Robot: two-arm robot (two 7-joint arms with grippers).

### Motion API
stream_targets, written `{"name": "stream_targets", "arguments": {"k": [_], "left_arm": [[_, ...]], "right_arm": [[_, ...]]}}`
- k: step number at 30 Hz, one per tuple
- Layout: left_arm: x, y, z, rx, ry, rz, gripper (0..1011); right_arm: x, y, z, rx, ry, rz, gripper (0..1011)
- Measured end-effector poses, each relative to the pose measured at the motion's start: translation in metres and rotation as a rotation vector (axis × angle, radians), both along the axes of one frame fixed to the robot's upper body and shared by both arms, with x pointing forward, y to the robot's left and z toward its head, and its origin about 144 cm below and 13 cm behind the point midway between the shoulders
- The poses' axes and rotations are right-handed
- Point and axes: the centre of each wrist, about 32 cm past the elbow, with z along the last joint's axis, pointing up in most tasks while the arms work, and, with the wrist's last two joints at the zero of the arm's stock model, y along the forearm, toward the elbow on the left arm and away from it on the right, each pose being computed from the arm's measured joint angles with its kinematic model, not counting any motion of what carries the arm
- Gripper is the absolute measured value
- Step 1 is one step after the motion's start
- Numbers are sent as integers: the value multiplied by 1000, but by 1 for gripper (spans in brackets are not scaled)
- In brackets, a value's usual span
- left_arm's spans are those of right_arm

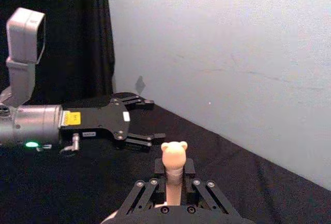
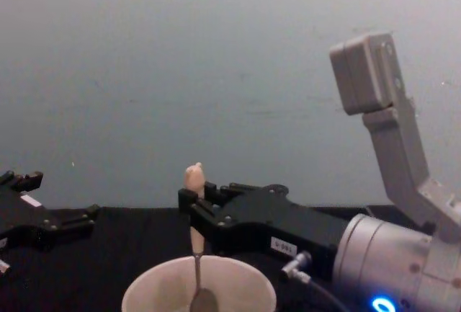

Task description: Pick up the stirring spoon with one hand, stir inside the cup, then place it back in its original position.

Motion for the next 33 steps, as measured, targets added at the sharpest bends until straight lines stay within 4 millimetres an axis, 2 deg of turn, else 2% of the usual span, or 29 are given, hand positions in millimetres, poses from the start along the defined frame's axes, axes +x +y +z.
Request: {"name": "stream_targets", "arguments": {"k": [13, 33], "left_arm": [[0, 0, 0, 0, 0, 0, 1001], [0, 0, 0, 0, 0, 0, 1001]], "right_arm": [[-3, -14, 1, -2, 2, -25, 214], [-22, -29, 3, 5, 40, 4, 213]]}}
